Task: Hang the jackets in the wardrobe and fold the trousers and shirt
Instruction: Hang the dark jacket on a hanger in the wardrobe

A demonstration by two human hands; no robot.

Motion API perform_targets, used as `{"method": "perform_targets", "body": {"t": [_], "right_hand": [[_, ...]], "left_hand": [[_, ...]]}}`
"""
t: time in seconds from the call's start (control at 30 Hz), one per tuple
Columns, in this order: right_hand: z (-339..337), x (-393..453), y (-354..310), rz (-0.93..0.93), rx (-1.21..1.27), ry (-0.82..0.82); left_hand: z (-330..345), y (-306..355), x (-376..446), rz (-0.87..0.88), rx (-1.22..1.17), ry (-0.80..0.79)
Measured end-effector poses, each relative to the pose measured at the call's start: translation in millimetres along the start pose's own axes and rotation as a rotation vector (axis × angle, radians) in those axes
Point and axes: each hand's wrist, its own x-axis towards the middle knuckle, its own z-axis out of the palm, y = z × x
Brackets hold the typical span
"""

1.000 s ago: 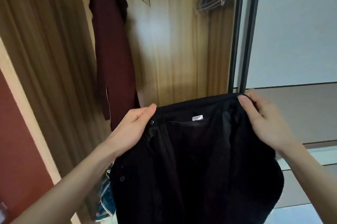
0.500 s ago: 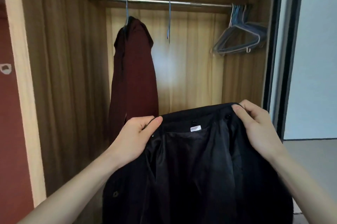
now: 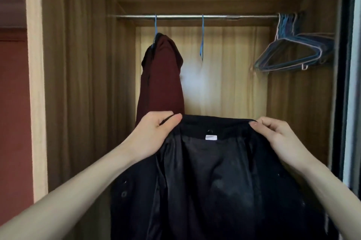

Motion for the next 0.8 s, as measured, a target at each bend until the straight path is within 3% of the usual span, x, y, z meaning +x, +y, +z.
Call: {"method": "perform_targets", "body": {"t": [0.2, 0.33, 0.47, 0.7, 0.8], "right_hand": [[19, 44, -7, -0.122, -0.015, 0.013], [27, 77, -17, -0.161, 0.014, -0.055], [35, 110, -19, -0.209, -0.002, -0.134], [44, 147, -29, -0.230, -0.019, -0.268], [46, 174, -50, -0.186, 0.115, -0.030]], "left_hand": [[-20, 3, 32, 0.104, 0.265, 0.272], [-28, 4, 46, 0.105, 0.183, 0.412], [-43, 10, 62, 0.131, 0.145, 0.460], [-65, 43, 100, 0.172, 0.318, 0.506], [-63, 45, 108, 0.154, 0.413, 0.464]]}}
